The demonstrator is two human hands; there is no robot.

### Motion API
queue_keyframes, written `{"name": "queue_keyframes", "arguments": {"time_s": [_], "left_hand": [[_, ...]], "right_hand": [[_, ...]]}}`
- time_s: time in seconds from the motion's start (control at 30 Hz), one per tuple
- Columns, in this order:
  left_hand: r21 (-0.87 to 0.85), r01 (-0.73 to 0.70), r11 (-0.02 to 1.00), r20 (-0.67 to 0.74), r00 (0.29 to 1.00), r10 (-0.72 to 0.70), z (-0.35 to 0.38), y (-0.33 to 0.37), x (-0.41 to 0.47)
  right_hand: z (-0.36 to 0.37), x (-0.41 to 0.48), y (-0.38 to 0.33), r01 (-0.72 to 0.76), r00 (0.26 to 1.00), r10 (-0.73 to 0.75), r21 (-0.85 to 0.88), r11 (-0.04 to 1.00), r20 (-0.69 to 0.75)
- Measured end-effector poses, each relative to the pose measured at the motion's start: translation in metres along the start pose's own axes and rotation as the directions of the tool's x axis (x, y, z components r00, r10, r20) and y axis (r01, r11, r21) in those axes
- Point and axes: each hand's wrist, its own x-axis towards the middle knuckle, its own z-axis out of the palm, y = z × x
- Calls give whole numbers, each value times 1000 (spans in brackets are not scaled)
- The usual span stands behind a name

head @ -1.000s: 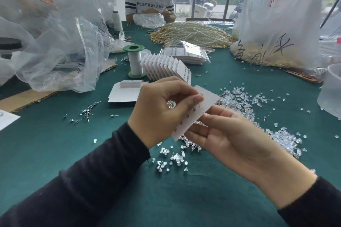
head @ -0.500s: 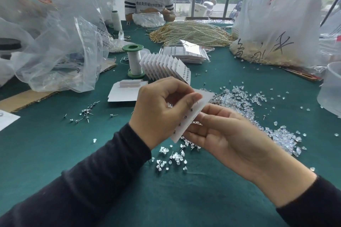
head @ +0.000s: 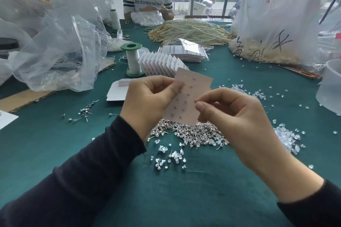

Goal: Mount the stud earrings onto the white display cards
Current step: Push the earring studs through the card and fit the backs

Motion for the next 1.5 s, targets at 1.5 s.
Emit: {"name": "queue_keyframes", "arguments": {"time_s": [1.5], "left_hand": [[69, 277, 958, -43, 960, -275, 10, -12, -2]], "right_hand": [[2, 1, -2, 111, 972, -192, -452, 885, -137]]}}
